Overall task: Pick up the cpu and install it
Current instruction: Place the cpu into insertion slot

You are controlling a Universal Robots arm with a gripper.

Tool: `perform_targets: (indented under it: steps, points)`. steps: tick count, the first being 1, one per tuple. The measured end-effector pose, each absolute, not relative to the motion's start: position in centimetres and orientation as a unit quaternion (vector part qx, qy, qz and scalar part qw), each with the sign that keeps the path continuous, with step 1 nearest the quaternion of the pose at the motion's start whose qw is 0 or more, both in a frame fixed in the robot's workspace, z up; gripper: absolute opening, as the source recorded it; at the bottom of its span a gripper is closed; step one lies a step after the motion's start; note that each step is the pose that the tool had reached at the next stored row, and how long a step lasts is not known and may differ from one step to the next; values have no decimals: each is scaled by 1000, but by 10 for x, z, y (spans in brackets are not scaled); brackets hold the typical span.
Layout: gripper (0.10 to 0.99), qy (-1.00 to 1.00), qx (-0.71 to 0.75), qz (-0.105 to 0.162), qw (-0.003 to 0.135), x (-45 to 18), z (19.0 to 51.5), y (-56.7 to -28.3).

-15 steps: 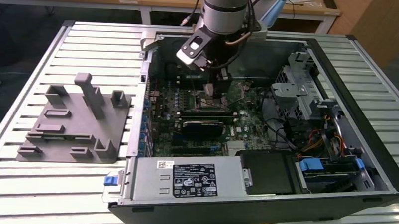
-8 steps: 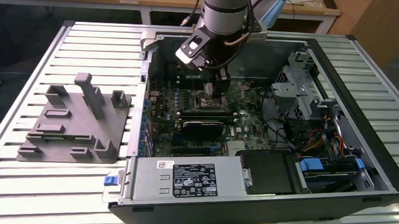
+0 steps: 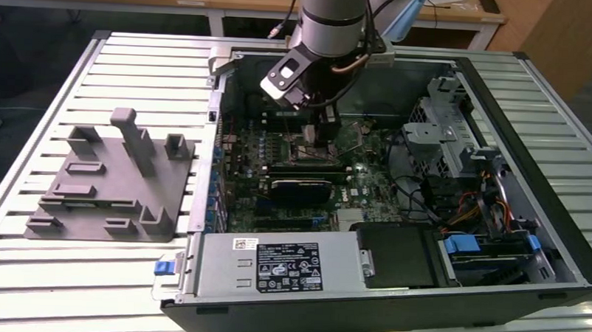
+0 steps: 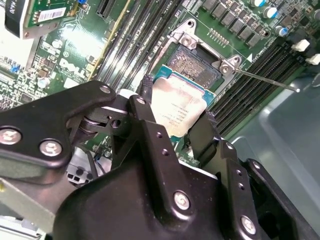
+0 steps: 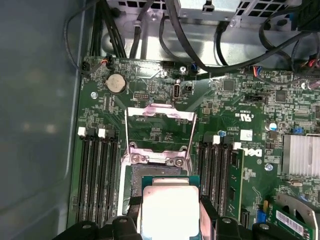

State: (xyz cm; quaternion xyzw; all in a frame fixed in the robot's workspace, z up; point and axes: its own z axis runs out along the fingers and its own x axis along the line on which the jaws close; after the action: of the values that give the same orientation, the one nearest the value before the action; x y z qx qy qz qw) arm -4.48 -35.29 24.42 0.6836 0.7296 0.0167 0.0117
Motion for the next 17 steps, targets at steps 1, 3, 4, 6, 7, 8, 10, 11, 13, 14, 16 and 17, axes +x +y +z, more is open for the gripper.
perform_targets:
  steps: [1, 3, 4, 6, 7, 8, 10, 11, 13, 14, 16, 17]
  points:
    - [541, 730, 684, 17, 12, -45, 243, -353]
    - [541, 729, 684, 17, 12, -45, 243, -353]
    - [541, 729, 685, 17, 12, -45, 242, -353]
    - [541, 728, 685, 17, 12, -45, 242, -353]
    - [541, 728, 685, 17, 12, -45, 242, -353]
    - [541, 728, 685, 17, 12, -45, 242, -353]
    - [541, 728, 685, 17, 12, -45, 241, -353]
    - [541, 728, 685, 17, 12, -45, 241, -353]
    - [541, 728, 685, 17, 12, -45, 239, -353]
    - [541, 728, 685, 17, 12, -45, 238, -353]
    - [541, 728, 685, 17, 12, -45, 237, -353]
    - [541, 728, 685, 17, 12, -45, 237, -353]
